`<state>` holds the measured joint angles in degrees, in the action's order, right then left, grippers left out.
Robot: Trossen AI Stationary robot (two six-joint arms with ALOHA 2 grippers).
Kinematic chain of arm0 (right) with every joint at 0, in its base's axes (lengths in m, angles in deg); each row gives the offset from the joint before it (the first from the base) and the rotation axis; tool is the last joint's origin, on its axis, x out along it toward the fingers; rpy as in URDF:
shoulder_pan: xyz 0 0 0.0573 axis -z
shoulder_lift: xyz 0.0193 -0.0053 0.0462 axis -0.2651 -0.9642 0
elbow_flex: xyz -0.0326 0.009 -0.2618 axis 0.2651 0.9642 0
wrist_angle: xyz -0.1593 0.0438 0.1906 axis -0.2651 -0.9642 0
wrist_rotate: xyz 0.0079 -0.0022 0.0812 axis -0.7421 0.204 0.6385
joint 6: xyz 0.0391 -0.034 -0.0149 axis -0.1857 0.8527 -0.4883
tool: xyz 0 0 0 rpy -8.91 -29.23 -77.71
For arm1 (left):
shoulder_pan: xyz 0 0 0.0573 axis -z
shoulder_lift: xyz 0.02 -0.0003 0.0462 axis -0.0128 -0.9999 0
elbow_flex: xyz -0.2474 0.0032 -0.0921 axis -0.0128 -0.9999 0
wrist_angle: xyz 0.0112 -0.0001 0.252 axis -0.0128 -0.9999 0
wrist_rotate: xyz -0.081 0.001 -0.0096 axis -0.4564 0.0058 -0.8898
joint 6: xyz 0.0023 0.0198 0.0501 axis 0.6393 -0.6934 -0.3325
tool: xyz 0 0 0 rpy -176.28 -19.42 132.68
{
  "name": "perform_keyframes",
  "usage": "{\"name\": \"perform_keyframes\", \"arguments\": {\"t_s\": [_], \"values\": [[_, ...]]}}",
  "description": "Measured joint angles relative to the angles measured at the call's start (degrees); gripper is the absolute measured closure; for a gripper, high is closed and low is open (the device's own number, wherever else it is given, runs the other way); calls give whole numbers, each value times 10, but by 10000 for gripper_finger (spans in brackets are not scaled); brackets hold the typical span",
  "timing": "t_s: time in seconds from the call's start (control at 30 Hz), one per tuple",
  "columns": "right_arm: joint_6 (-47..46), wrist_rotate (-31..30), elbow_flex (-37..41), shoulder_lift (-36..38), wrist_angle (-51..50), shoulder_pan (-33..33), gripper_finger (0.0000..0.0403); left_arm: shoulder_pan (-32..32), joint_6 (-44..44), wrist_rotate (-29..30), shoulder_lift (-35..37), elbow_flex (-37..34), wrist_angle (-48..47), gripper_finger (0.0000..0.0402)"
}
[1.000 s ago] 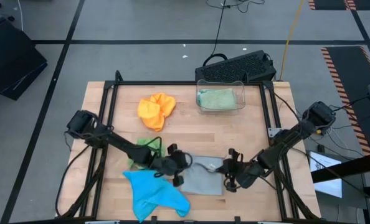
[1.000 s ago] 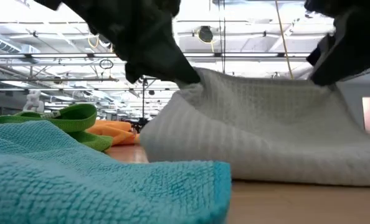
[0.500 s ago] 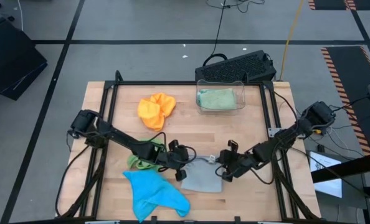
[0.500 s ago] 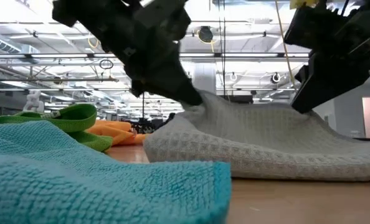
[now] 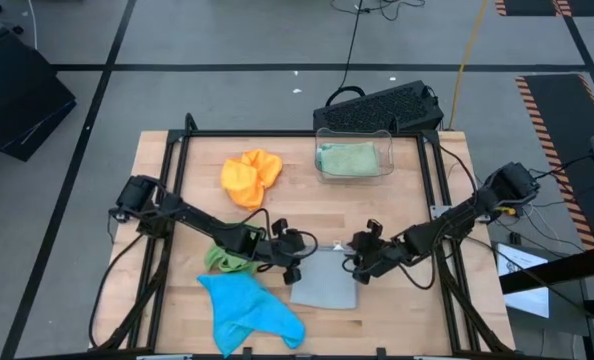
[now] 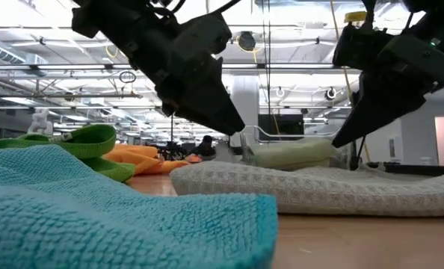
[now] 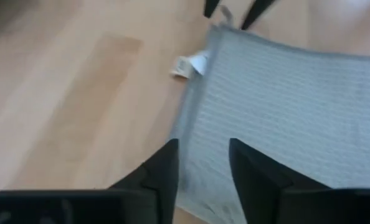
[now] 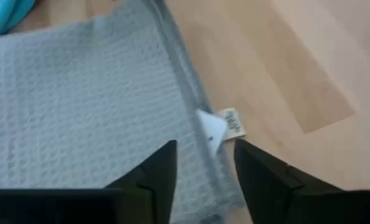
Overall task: Fold microfiber towels
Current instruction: Fold the gray microfiber towel
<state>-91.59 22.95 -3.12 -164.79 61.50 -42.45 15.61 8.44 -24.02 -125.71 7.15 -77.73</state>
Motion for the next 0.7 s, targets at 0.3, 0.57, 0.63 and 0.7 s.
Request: {"name": "perform_keyframes", "arguments": {"t_s": [0.3, 0.57, 0.63, 0.7], "values": [[88, -9, 16, 3, 116, 1, 245, -5, -37, 0, 20, -1, 5, 235], [205, 5, 122, -86, 518, -5, 316, 18, -60, 34, -37, -17, 47, 297], [209, 4, 135, -116, 552, -5, 335, 13, -59, 45, -65, -18, 47, 311], [207, -1, 137, -151, 554, -3, 352, 7, -59, 56, -86, -19, 41, 322]]}}
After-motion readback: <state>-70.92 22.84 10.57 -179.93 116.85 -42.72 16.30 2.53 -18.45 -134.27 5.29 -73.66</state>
